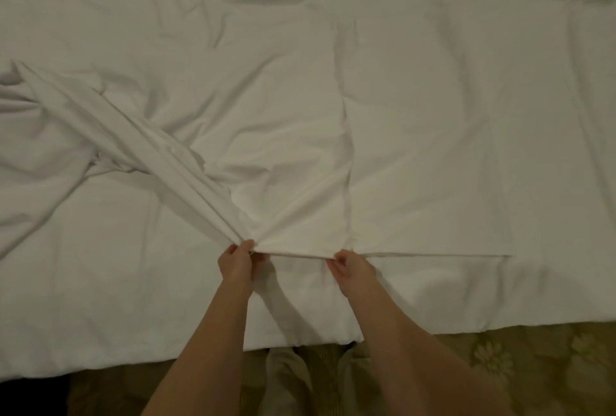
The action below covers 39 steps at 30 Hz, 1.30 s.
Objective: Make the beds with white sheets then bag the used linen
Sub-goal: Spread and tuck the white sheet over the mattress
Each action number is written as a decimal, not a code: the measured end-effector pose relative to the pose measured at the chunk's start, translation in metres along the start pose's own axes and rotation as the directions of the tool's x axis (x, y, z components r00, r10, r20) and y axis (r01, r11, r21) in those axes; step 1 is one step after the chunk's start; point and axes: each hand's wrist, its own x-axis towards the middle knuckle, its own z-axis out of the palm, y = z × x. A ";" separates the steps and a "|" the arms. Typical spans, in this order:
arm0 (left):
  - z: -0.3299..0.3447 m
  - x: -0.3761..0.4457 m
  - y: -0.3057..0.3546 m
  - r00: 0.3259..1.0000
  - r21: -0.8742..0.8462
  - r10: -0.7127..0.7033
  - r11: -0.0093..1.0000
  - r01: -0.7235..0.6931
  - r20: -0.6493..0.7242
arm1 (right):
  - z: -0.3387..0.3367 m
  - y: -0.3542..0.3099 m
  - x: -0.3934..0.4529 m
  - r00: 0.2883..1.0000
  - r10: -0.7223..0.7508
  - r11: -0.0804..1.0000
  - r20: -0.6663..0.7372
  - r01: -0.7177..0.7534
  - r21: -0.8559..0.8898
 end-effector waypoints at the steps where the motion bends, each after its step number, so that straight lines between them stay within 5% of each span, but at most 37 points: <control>1: 0.001 -0.002 0.001 1.000 0.003 -0.013 1.000 0.013 -0.002 | 0.004 -0.001 -0.001 0.999 0.006 1.000 0.036 -0.007 0.003; 3: 0.000 -0.007 0.006 0.999 0.099 -0.048 0.994 0.046 0.017 | 0.004 -0.006 -0.004 0.996 0.048 0.997 0.081 -0.043 -0.063; 5: -0.006 -0.014 0.015 0.989 0.351 -0.119 0.933 0.079 0.093 | -0.003 -0.011 -0.011 0.986 0.129 0.936 0.102 -0.087 -0.341; 7: -0.009 -0.023 0.032 0.946 0.675 -0.255 0.736 0.054 0.202 | -0.004 -0.020 -0.021 0.955 0.279 0.579 0.100 -0.084 -0.811; 9: -0.003 -0.030 0.059 0.908 0.823 -0.339 0.568 -0.010 0.245 | 0.012 -0.036 -0.036 0.939 0.336 0.147 0.070 0.021 -0.989; 11: 0.010 -0.026 0.091 0.924 0.822 -0.255 0.560 -0.100 0.286 | 0.047 -0.055 -0.040 0.968 0.119 -0.048 0.221 0.228 -0.973; 14: 0.035 -0.004 0.140 0.922 0.723 0.124 0.585 -0.367 0.367 | 0.109 -0.083 -0.043 0.815 -0.258 -0.270 0.518 0.454 -0.849; 19: 0.072 0.021 0.219 0.782 0.764 0.407 0.254 -0.593 0.472 | 0.197 -0.126 -0.050 0.631 -0.305 -0.578 0.714 0.473 -0.665; 25: 0.120 0.078 0.287 0.645 0.740 0.509 0.024 -0.673 0.570 | 0.267 -0.167 -0.009 0.532 -0.274 -0.781 0.801 0.364 -0.508; 39: 0.197 0.189 0.353 0.698 0.886 0.582 -0.091 -0.455 0.418 | 0.393 -0.270 0.072 0.475 -0.244 -0.814 0.845 0.373 -0.445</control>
